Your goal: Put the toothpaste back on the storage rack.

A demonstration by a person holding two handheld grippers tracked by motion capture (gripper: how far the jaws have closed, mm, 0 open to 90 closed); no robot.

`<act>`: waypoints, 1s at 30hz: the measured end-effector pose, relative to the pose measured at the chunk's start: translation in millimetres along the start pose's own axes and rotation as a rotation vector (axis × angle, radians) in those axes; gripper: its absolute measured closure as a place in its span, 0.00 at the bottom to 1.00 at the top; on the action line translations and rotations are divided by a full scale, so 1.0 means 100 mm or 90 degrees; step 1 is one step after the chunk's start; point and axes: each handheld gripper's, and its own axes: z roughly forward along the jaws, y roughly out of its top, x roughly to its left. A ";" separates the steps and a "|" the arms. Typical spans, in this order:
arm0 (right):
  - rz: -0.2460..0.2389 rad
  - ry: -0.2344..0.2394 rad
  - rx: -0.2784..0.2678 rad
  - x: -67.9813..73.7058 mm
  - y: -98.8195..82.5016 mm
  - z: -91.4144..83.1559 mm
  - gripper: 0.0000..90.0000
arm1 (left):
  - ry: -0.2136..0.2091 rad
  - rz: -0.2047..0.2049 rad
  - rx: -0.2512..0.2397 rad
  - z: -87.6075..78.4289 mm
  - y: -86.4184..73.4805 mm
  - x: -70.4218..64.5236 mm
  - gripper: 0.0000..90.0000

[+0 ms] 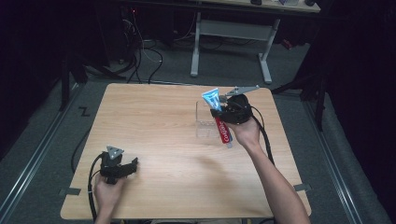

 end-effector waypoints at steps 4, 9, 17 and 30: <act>-0.012 -0.006 -0.009 0.03 0.07 0.04 0.79 | 0.000 0.000 0.000 0.00 0.00 0.00 0.27; -0.013 -0.008 -0.013 0.04 0.14 0.08 0.79 | 0.001 0.001 -0.001 0.00 0.00 0.00 0.27; -0.009 0.003 -0.024 0.03 0.26 0.20 0.79 | 0.001 0.002 0.000 0.00 0.00 0.00 0.27; -0.009 0.007 -0.052 0.04 0.42 0.31 0.79 | 0.000 0.002 0.000 0.00 0.00 0.00 0.27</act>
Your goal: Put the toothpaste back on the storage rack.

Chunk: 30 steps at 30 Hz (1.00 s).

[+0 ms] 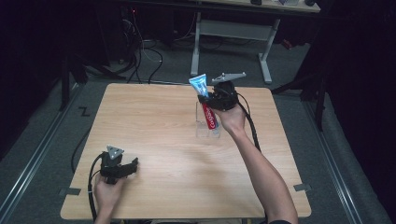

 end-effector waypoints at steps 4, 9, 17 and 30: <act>0.002 -0.005 -0.008 0.00 0.04 0.02 0.79 | 0.000 0.000 -0.001 0.00 0.00 0.00 0.26; 0.006 -0.023 -0.005 -0.04 0.04 0.07 0.79 | -0.002 0.003 0.002 0.00 0.00 0.00 0.26; 0.020 -0.053 -0.007 -0.14 0.04 0.13 0.79 | -0.003 0.004 0.003 0.00 0.00 0.00 0.26; 0.016 -0.107 -0.012 -0.24 0.05 0.23 0.78 | -0.003 0.005 0.002 0.00 0.00 0.00 0.26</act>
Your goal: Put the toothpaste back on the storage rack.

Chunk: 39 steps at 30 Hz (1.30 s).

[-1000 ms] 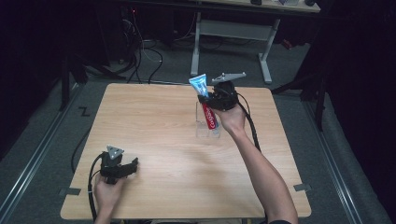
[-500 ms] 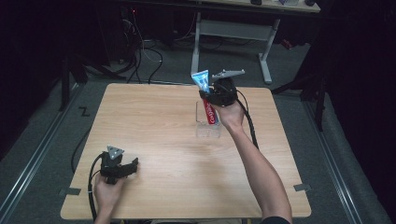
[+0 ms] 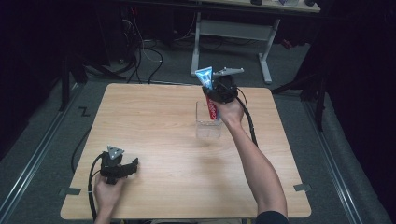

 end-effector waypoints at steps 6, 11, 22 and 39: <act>-0.003 -0.005 0.009 -0.01 -0.03 0.06 0.78 | 0.000 0.000 0.001 0.00 0.00 0.00 0.26; 0.008 -0.004 0.014 -0.06 -0.05 0.09 0.77 | 0.000 0.000 0.000 0.00 0.00 0.00 0.26; 0.010 0.001 0.006 -0.09 -0.09 0.04 0.78 | 0.000 0.000 0.000 0.00 0.00 0.00 0.26; -0.003 0.016 -0.003 -0.04 -0.13 -0.03 0.77 | 0.001 -0.001 0.000 0.00 0.00 0.00 0.26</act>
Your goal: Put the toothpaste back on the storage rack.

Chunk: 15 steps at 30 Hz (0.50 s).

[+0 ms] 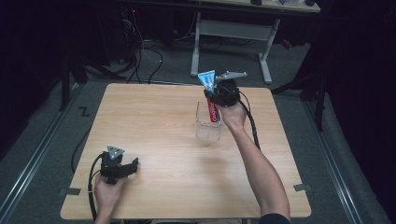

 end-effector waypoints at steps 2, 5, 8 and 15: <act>-0.003 -0.002 0.002 0.00 -0.01 0.00 0.77 | 0.000 0.000 0.000 0.00 0.00 0.00 0.26; -0.006 -0.006 0.004 -0.01 -0.02 0.00 0.77 | 0.000 0.000 0.000 0.00 0.00 0.00 0.26; 0.007 -0.006 0.006 -0.04 -0.06 0.02 0.77 | 0.000 -0.001 -0.001 0.00 0.00 0.00 0.26; 0.015 -0.007 0.012 -0.08 -0.11 0.02 0.77 | 0.000 -0.003 -0.002 0.00 0.00 0.00 0.26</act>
